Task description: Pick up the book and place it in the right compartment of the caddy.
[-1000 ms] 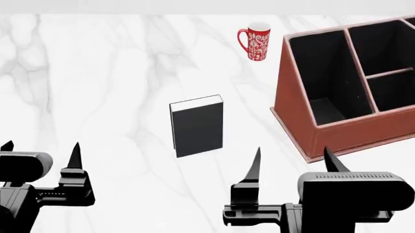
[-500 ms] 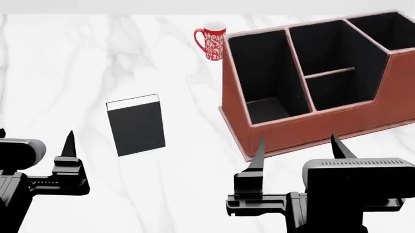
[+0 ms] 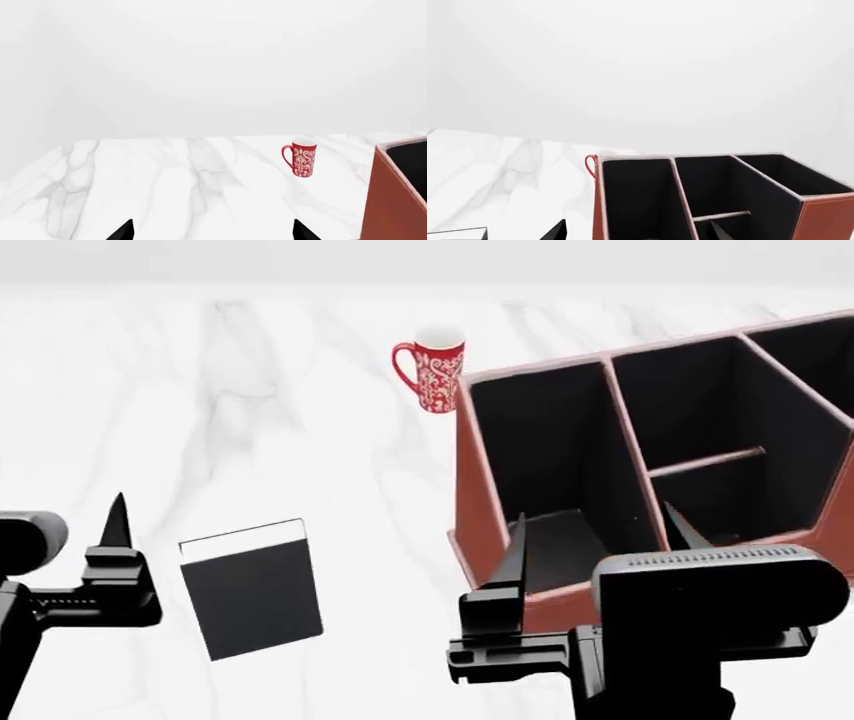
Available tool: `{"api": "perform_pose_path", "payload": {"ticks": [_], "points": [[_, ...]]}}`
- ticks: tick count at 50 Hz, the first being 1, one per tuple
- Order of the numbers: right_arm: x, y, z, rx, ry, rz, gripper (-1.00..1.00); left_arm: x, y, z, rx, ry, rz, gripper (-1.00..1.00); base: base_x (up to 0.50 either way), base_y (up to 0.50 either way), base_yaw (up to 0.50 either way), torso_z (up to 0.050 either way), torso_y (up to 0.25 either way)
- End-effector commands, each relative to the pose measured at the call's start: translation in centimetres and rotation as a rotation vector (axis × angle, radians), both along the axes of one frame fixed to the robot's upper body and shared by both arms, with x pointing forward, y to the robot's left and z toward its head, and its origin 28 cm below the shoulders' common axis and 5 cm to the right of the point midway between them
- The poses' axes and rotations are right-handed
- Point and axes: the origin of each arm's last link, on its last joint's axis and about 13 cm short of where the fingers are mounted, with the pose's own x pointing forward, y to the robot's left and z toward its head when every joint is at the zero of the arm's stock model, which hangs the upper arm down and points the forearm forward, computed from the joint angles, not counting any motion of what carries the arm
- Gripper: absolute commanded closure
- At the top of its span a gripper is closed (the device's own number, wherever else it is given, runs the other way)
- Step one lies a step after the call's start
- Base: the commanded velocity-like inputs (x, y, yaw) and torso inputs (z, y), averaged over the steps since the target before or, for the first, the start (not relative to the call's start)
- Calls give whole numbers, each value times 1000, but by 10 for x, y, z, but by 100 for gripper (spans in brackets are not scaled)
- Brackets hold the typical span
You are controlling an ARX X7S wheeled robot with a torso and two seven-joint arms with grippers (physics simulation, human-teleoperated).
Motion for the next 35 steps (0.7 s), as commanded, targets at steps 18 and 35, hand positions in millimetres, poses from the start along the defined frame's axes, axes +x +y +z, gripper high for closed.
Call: {"api": "perform_pose_path", "payload": {"ticks": [18, 35], "points": [[-2, -1, 8, -14, -8, -1, -100, 0, 4, 4, 8, -12, 17, -100, 500, 0, 0, 0, 1], [-3, -5, 22, -19, -24, -22, -100, -71, 128, 37, 9, -118, 648, -100, 500, 0, 0, 0, 1]]}}
